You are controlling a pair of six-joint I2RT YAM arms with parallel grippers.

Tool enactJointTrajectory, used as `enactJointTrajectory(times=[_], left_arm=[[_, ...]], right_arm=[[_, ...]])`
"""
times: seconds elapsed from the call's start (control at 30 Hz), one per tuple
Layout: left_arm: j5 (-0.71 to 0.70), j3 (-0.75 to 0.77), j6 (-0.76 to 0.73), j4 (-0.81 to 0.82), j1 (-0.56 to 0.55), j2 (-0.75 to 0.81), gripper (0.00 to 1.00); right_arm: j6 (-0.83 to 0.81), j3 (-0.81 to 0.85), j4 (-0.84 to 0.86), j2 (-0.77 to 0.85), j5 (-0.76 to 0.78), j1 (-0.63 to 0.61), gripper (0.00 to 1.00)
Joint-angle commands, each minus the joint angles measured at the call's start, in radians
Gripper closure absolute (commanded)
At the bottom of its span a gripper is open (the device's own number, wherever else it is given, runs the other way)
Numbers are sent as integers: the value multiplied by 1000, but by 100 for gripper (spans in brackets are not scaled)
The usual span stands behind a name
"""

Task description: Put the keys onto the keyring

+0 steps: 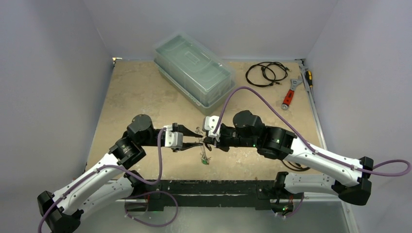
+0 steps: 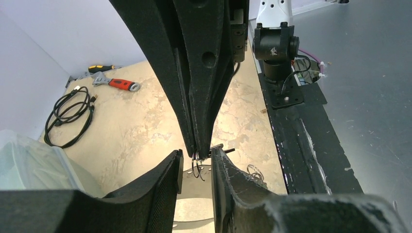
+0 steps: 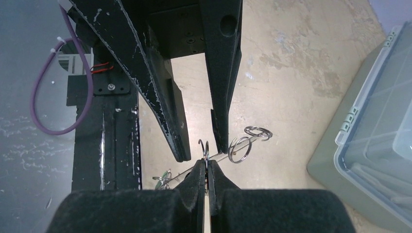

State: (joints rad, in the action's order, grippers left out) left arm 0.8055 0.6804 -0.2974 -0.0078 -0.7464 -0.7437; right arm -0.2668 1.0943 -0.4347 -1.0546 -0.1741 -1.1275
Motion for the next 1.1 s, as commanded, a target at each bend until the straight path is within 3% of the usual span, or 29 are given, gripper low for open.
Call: enactJointTrajectory(times=[0.0, 0.57, 0.8, 0.97, 1.0, 1.07], left_arm=[[27, 19, 10, 34, 2, -8, 73], [29, 19, 8, 31, 2, -16, 82], [30, 21, 7, 31, 2, -19, 100], [-28, 36, 6, 22, 1, 6, 100], [-44, 39, 3, 21, 1, 20, 100], [-62, 34, 10, 38, 2, 50, 100]], right_arm=[[-9, 45, 34, 18, 24, -9, 100], [-8, 29, 63, 54, 1, -15, 100], [-9, 25, 71, 39, -8, -15, 100], [-9, 16, 89, 47, -9, -15, 100], [-7, 10, 101, 53, 7, -15, 98], [7, -8, 137, 77, 63, -15, 71]])
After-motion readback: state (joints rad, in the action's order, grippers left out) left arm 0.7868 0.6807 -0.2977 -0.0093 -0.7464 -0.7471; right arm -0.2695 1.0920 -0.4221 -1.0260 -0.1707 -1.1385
